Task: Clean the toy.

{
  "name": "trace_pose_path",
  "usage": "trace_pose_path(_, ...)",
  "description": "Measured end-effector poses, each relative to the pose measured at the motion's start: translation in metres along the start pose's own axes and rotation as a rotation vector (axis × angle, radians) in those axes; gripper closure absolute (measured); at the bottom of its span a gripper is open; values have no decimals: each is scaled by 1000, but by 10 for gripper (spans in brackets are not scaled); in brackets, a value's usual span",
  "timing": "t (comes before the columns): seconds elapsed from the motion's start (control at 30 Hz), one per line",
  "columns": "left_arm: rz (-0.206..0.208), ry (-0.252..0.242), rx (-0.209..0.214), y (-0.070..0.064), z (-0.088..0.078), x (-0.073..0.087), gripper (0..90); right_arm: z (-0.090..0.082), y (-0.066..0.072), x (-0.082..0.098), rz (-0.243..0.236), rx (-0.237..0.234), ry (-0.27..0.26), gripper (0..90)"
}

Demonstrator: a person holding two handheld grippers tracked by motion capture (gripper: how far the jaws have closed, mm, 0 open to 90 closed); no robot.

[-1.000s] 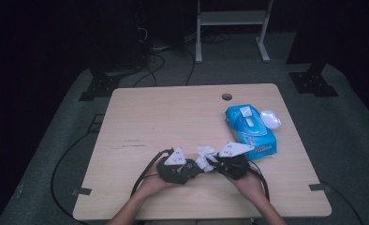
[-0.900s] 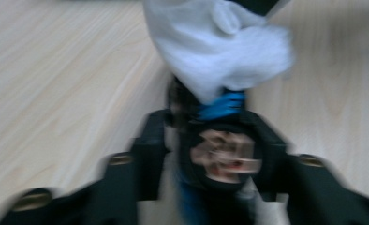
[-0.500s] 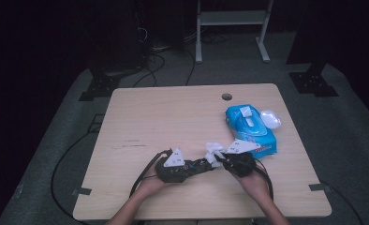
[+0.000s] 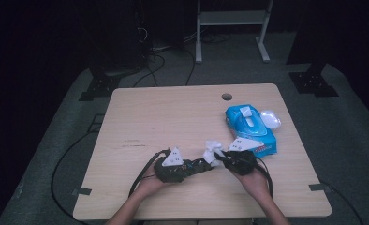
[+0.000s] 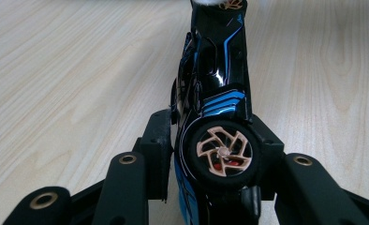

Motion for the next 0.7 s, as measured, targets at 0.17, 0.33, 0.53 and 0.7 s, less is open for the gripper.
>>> trace_pose_path(0.17,2,0,2,-1,0,0,587,12,10,2,-53,-6,40,842)
trace_pose_path(0.33,5,-4,4,-1,1,-1,588,6,-1,2,-19,41,25,842)
trace_pose_path(0.53,6,0,5,-1,1,-1,589,21,24,1,-71,-29,37,842)
trace_pose_path(0.7,2,-4,6,-2,2,-2,589,19,18,-1,-45,5,39,843)
Point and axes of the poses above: each handheld gripper's, and its own axes: z roughly forward along the jaws, x roughly out of its underside, y roughly to its left, the point moved 1 cm from there along z, roughly forward along the jaws, and after that the axes turned 15 degrees about z, right-handed, at the moved point
